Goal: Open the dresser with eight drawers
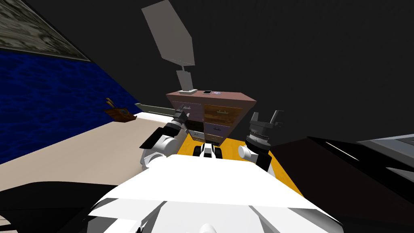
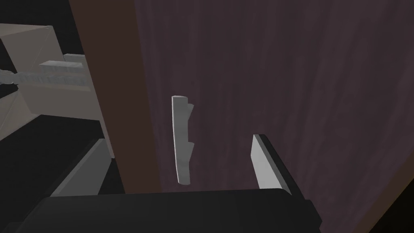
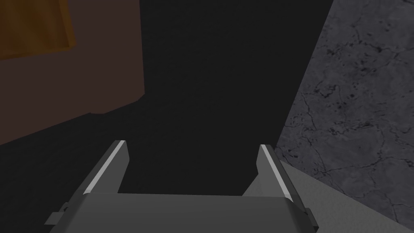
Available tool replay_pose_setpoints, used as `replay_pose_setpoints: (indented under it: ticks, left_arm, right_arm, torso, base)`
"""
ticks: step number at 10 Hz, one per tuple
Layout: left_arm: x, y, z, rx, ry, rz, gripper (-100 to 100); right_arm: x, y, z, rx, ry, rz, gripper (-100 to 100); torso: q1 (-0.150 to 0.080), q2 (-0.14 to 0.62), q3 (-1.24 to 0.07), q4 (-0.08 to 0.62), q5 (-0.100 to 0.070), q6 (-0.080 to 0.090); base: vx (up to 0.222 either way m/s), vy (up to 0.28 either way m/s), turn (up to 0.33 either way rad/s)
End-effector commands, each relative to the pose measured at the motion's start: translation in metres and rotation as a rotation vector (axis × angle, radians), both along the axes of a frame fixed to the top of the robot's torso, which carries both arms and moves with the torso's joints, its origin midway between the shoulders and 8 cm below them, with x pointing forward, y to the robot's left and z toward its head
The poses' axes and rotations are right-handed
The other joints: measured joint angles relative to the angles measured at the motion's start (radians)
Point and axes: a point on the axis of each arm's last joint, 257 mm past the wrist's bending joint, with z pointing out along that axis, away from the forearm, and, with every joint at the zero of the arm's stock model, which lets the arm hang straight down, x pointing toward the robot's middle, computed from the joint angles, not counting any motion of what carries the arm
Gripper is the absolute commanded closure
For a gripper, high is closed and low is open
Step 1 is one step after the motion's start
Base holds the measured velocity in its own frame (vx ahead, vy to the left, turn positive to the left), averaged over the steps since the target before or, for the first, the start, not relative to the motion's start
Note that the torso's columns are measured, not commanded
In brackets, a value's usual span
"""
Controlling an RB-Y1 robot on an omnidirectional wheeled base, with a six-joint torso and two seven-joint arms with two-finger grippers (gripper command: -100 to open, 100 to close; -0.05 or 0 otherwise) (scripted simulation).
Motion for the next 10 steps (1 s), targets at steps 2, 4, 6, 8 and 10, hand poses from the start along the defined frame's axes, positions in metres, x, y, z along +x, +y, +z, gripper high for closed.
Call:
replay_pose_setpoints:
  ticks: [2, 4, 6, 8, 10]
  left_arm:
    - [0.003, 0.006, 0.005, 0.002, -0.004, 0.040, -100]
    - [0.006, 0.011, 0.009, 0.001, -0.004, 0.071, -100]
    - [0.008, 0.015, 0.011, 0.000, -0.002, 0.101, -100]
    - [0.006, 0.011, 0.009, 0.001, -0.004, 0.071, 100]
    - [0.003, 0.006, 0.005, 0.002, -0.004, 0.040, 100]
  right_arm:
    - [0.000, 0.000, 0.000, 0.000, 0.000, 0.000, 0]
    - [0.000, 0.000, 0.000, 0.000, 0.000, 0.000, 0]
    - [0.000, 0.000, 0.000, 0.000, 0.000, 0.000, 0]
    - [0.000, 0.000, 0.000, 0.000, 0.000, 0.000, 0]
    - [0.000, 0.000, 0.000, 0.000, 0.000, 0.000, 0]
  torso:
    - [0.001, 0.000, 0.000, 0.000, 0.000, 0.001]
    - [0.002, 0.000, 0.000, 0.000, 0.001, 0.000]
    - [0.001, 0.000, 0.000, 0.000, 0.000, 0.000]
    - [-0.001, 0.000, 0.000, 0.000, 0.000, 0.000]
    - [-0.002, 0.001, 0.000, 0.001, -0.001, -0.001]
  base:
    - [-0.004, 0.029, -0.204]
    - [-0.001, 0.044, -0.144]
    - [-0.006, 0.040, -0.159]
    - [0.000, 0.000, 0.100]
    - [0.004, -0.050, 0.215]
